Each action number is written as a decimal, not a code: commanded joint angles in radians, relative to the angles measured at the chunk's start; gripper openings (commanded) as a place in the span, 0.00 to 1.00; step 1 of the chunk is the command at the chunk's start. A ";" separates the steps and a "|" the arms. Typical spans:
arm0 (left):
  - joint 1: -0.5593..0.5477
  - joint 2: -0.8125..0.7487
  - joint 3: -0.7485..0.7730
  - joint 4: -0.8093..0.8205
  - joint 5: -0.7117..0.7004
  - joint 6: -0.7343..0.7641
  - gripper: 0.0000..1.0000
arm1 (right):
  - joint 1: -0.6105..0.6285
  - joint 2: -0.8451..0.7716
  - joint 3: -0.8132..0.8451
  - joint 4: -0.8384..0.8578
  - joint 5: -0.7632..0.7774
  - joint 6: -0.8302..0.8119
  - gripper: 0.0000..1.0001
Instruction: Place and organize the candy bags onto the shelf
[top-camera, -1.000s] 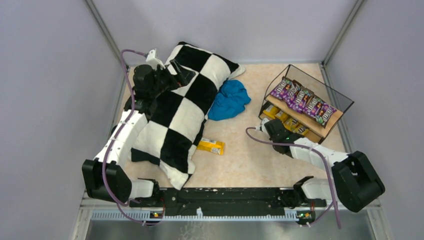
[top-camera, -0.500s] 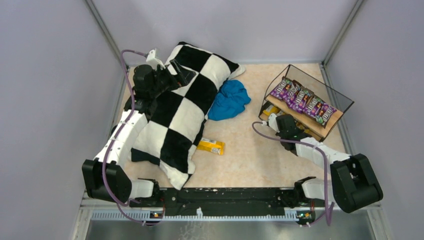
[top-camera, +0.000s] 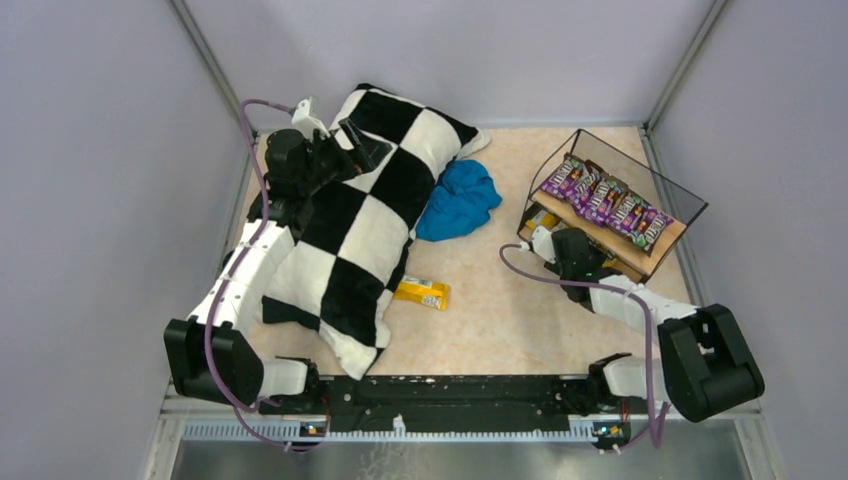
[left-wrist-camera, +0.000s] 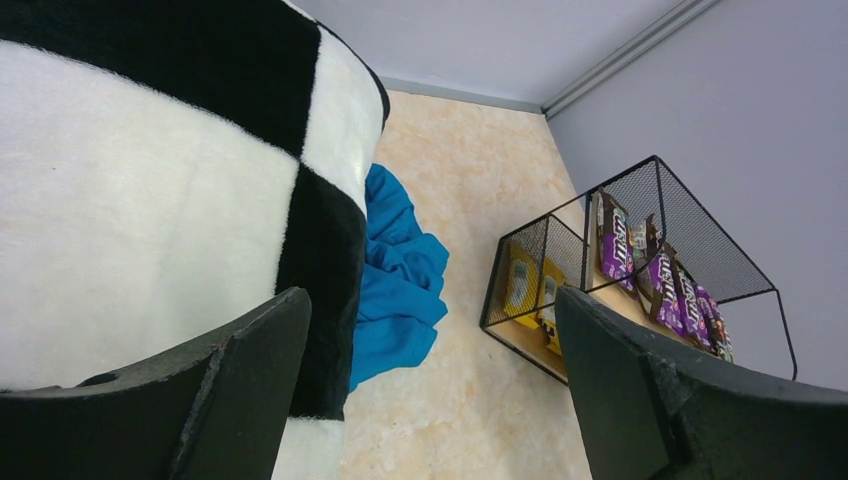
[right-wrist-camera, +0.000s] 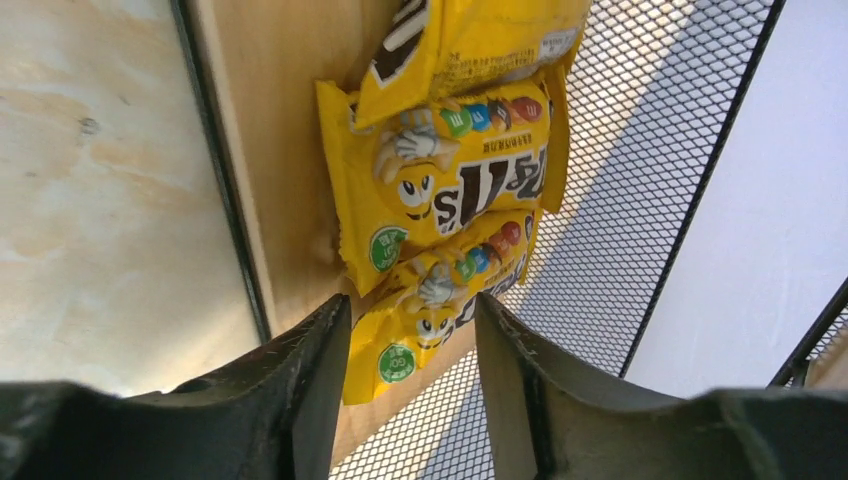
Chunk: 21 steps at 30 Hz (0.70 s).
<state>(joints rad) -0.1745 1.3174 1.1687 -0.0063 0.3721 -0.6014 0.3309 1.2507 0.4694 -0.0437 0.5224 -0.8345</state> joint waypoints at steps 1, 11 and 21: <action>0.013 -0.008 0.021 0.053 0.024 -0.010 0.98 | 0.063 -0.055 -0.016 -0.014 0.013 0.002 0.51; 0.022 -0.005 0.017 0.068 0.040 -0.019 0.98 | 0.172 -0.200 -0.028 -0.117 0.015 0.053 0.61; 0.039 0.005 0.023 0.057 0.046 -0.011 0.98 | 0.379 -0.262 0.105 -0.107 -0.161 0.248 0.67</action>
<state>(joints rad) -0.1543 1.3182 1.1687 0.0006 0.3985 -0.6144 0.6693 1.0019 0.4591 -0.1608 0.4503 -0.7258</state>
